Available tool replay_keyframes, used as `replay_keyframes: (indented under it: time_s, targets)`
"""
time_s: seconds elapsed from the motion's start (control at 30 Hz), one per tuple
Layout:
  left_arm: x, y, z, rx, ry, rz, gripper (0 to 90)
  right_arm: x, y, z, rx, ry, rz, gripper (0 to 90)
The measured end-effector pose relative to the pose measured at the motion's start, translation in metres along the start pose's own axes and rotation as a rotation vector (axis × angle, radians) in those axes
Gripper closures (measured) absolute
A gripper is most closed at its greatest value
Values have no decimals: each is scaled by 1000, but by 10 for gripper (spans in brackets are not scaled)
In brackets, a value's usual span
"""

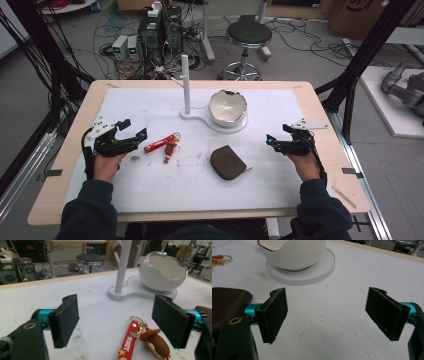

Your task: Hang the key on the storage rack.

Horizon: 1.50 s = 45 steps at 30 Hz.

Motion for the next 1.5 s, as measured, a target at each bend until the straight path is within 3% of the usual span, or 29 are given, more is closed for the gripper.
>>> replay_keyframes:
  time_s: [0.13, 0.17, 0.37, 0.47, 0.53, 0.7, 0.77, 0.87, 1.0, 1.07, 1.1, 1.2, 1.4, 1.5]
  targets:
    - [-8, 3, -7, -35, 16, 56, 353, -1, 0, 0, -5, -6, 6, 185]
    - [-14, 4, -12, -49, 18, 86, 364, -1, 1, 1, -8, -7, 11, 185]
    - [-22, 10, -27, -93, 37, 136, 402, -1, 2, 3, -11, -21, 14, 185]
    - [-27, 14, -35, -112, 41, 168, 468, -3, 3, 2, -10, -10, 22, 185]
    - [-32, 17, -44, -134, 43, 215, 527, -4, 4, 0, -10, -4, 23, 185]
    - [-42, 23, -57, -142, 43, 271, 483, -4, 4, 1, -8, -6, 23, 185]
    - [-43, 25, -60, -141, 55, 281, 480, -4, 4, 1, -7, -12, 22, 185]
    - [-50, 32, -63, -101, 92, 315, 464, -4, 4, 1, -8, -7, 25, 185]
    - [-55, 40, -65, -79, 82, 334, 417, -5, 5, 1, -5, -4, 26, 185]
    - [-55, 41, -66, -78, 96, 340, 417, -5, 5, 1, -6, -4, 30, 185]
    - [-59, 42, -69, -74, 132, 361, 416, -5, 5, 2, -4, 0, 31, 185]
    - [-66, 44, -73, -69, 168, 395, 413, -5, 5, 1, -4, -2, 31, 185]
    - [-70, 48, -73, -34, 195, 431, 454, -6, 5, 1, -4, 0, 34, 185]
    - [-70, 47, -72, -30, 187, 441, 462, -6, 5, 1, -1, 0, 35, 185]
Point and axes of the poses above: each handheld gripper's, and its own axes: y roughly forward along the jaws, x roughly out of its top, z roughly to its left, the point moved 10 cm from there along y, roughly forward along the jaws, and after that the axes turned 7 degrees about x, right-handed, at the moved point
